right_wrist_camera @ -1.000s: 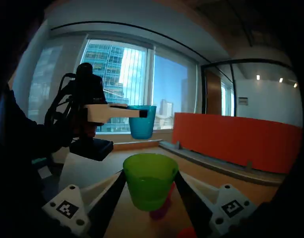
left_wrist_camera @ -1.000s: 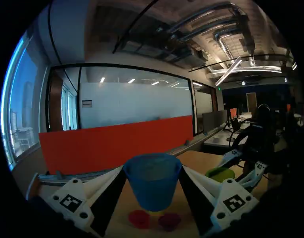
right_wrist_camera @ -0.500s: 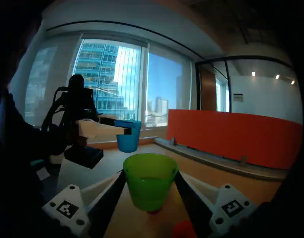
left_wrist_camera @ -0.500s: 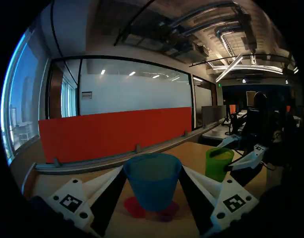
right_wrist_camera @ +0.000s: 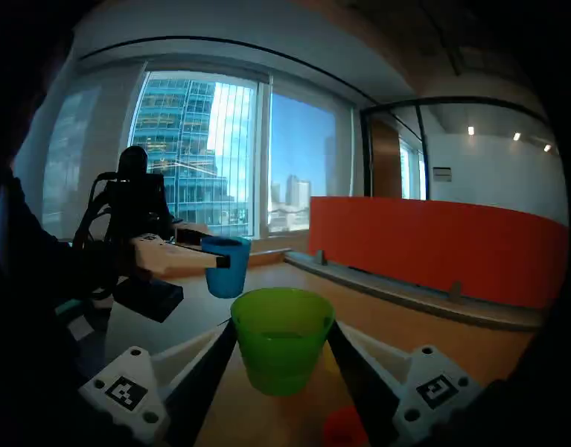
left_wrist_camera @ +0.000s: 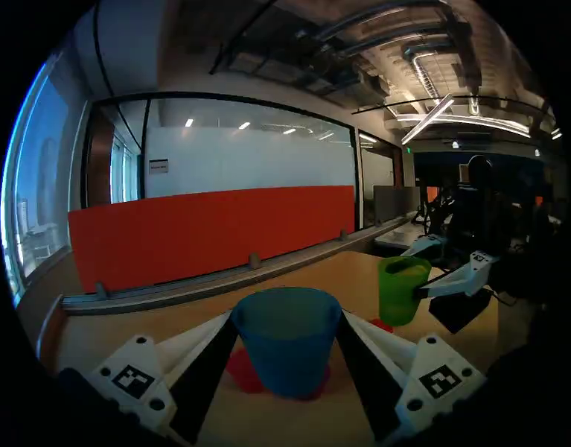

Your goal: Pour water

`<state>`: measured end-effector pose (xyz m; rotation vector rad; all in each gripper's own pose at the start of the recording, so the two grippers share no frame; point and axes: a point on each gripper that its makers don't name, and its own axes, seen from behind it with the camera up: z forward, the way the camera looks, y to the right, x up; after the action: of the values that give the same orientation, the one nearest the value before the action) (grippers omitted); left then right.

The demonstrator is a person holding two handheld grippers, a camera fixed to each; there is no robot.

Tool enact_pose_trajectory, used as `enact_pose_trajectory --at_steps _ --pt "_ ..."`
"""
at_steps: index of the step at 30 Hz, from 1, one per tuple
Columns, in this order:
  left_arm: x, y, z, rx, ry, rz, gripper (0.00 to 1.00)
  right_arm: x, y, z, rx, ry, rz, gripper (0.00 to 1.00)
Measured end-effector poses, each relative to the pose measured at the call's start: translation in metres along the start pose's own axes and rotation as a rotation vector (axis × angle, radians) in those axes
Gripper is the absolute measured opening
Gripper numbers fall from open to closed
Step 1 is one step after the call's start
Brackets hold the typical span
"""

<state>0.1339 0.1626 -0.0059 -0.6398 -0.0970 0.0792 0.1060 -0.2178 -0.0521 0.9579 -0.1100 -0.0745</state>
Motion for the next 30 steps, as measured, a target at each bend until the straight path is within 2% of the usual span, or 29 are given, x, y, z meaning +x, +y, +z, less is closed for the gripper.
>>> enact_pose_trajectory --at_steps 12,30 --pt "-0.032 -0.001 0.003 -0.016 -0.063 -0.018 0.88 -0.022 0.001 0.0 0.005 -0.052 0.003 0.9" --pt "-0.085 0.0 0.012 -0.06 -0.228 0.049 0.88 -0.065 0.001 0.004 0.042 -0.173 0.011 0.9"
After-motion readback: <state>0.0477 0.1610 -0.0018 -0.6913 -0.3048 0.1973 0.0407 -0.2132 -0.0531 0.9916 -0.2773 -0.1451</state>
